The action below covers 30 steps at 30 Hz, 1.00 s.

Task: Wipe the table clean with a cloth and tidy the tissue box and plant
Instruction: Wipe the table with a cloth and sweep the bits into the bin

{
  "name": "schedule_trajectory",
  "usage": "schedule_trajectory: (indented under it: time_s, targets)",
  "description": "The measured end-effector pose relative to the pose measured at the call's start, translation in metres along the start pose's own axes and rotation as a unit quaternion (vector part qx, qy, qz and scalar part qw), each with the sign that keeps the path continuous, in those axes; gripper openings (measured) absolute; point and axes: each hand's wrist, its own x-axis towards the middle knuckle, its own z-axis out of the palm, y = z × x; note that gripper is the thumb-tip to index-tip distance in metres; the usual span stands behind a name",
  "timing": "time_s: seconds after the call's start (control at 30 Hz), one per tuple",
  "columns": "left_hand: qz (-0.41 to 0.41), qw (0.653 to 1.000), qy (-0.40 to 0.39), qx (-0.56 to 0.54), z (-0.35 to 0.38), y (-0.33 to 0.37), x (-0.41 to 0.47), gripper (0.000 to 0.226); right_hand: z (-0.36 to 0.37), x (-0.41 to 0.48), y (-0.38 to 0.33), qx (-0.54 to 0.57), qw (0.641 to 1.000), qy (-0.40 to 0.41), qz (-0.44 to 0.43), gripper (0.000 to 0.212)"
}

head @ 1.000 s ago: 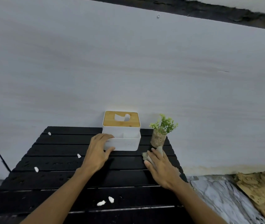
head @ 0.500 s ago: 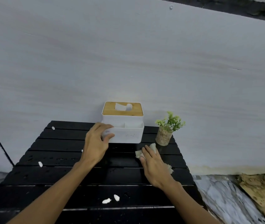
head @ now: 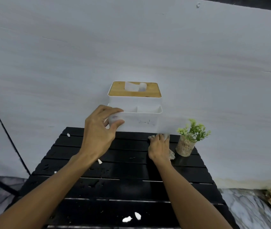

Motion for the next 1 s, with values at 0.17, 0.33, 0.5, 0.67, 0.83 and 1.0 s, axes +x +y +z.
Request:
schedule_trajectory:
  time_s: [0.17, 0.33, 0.5, 0.67, 0.83, 1.0]
  targets:
    - [0.007, 1.000, 0.000, -0.017, -0.002, 0.004, 0.008, 0.027, 0.000, 0.009, -0.031, 0.089, 0.994, 0.011, -0.060, 0.028]
    - [0.010, 1.000, -0.003, -0.024, -0.001, 0.008, 0.008, 0.028, -0.032, -0.062, -0.032, 0.205, 0.943, -0.101, -0.243, 0.046]
    - [0.002, 0.999, -0.003, -0.036, -0.002, 0.014, 0.006, 0.027, -0.055, -0.089, 0.015, 0.288, 0.928, -0.072, -0.225, 0.036]
    - [0.000, 0.999, -0.002, -0.037, -0.003, 0.017, 0.009, 0.027, -0.013, -0.028, 0.017, 0.222, 0.974, 0.034, 0.043, 0.036]
    - [-0.001, 0.999, 0.006, -0.042, -0.007, 0.014, 0.011, 0.028, 0.001, 0.011, -0.028, 0.095, 0.988, 0.057, 0.108, 0.029]
    - [0.001, 0.999, 0.003, -0.046, -0.011, 0.007, 0.011, 0.028, 0.006, 0.022, -0.072, 0.061, 0.995, 0.028, 0.076, 0.034]
